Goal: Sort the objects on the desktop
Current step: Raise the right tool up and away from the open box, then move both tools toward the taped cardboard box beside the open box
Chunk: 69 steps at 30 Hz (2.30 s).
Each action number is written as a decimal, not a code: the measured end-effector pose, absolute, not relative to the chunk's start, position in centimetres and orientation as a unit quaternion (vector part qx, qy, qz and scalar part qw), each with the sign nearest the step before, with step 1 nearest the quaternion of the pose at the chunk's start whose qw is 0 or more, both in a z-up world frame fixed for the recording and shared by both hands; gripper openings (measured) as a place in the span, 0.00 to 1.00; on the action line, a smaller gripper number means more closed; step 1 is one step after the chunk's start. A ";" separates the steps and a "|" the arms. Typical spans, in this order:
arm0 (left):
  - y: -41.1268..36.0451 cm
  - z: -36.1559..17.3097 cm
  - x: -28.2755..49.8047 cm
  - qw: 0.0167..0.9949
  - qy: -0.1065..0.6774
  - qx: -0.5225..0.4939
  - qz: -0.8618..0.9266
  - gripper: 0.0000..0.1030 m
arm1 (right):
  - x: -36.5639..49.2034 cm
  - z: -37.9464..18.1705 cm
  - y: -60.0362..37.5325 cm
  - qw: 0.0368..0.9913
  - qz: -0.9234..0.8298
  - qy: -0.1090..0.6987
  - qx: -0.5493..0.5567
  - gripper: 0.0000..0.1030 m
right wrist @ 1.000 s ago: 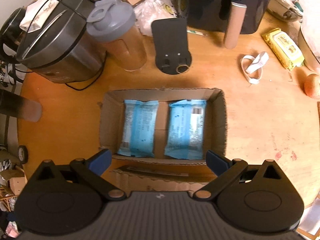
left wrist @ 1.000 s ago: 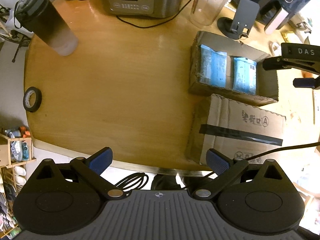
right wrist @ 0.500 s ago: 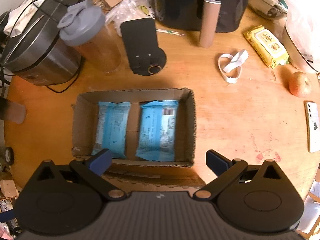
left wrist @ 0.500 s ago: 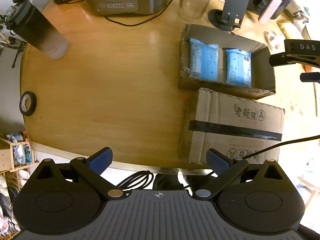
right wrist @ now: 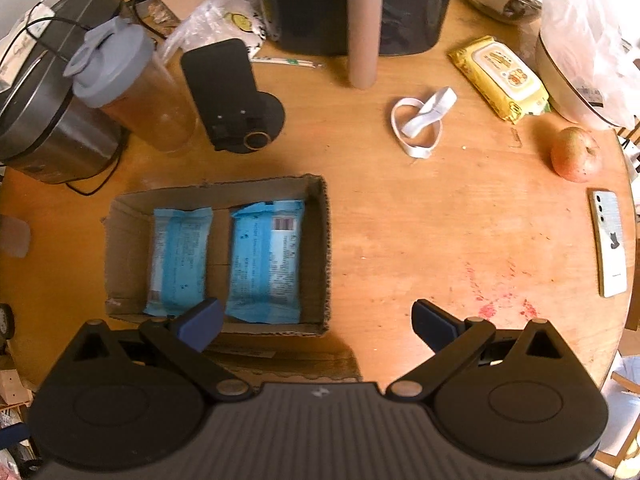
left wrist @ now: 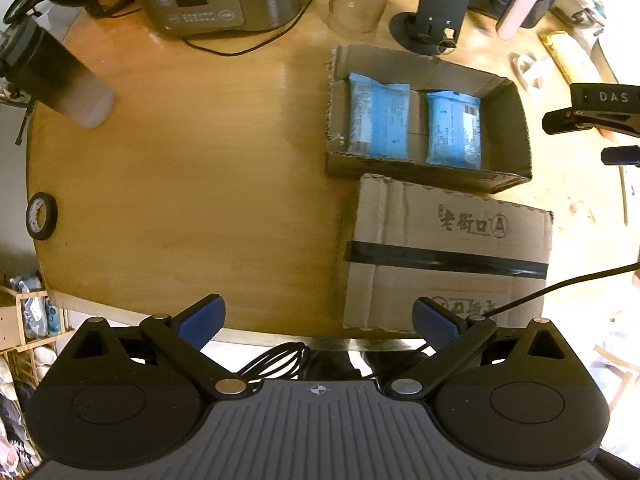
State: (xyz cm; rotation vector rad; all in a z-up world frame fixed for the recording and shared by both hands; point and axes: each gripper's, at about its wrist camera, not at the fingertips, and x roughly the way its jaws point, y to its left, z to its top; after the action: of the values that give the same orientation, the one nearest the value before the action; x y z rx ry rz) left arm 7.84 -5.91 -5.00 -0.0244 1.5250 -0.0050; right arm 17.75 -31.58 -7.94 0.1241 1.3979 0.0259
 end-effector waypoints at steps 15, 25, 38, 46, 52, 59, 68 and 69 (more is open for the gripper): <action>-8.9 -4.8 9.2 0.729 0.684 0.011 -0.017 1.00 | 17.6 -8.6 -33.8 0.760 0.009 0.647 0.061 1.00; -10.1 -4.8 9.7 0.730 0.682 0.020 -0.022 1.00 | 17.5 -8.6 -34.4 0.760 0.011 0.647 0.062 1.00; -10.1 -5.1 9.4 0.726 0.687 0.019 -0.018 1.00 | 15.7 -9.0 -34.0 0.755 0.015 0.654 0.049 1.00; -9.8 -5.5 9.2 0.723 0.690 0.015 -0.019 1.00 | 13.3 -9.6 -33.6 0.747 0.016 0.663 0.052 1.00; -9.8 -5.8 9.0 0.722 0.691 0.013 -0.023 1.00 | 11.7 -10.0 -33.4 0.741 0.013 0.669 0.054 1.00; -9.8 -6.2 9.0 0.721 0.692 0.011 -0.027 1.00 | 9.7 -10.4 -33.2 0.732 0.015 0.679 0.057 1.00; -9.8 -6.8 8.9 0.719 0.694 0.009 -0.030 1.00 | 8.2 -10.9 -33.4 0.721 0.010 0.689 0.066 1.00; -9.7 -6.8 8.9 0.719 0.694 0.009 -0.030 1.00 | 8.1 -10.9 -33.5 0.721 0.009 0.689 0.068 1.00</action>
State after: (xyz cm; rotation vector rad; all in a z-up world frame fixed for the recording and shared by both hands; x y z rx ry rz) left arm 8.86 -9.74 -6.82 0.0205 1.5346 -0.0655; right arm 8.13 -33.52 -10.95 0.1505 1.5226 0.0202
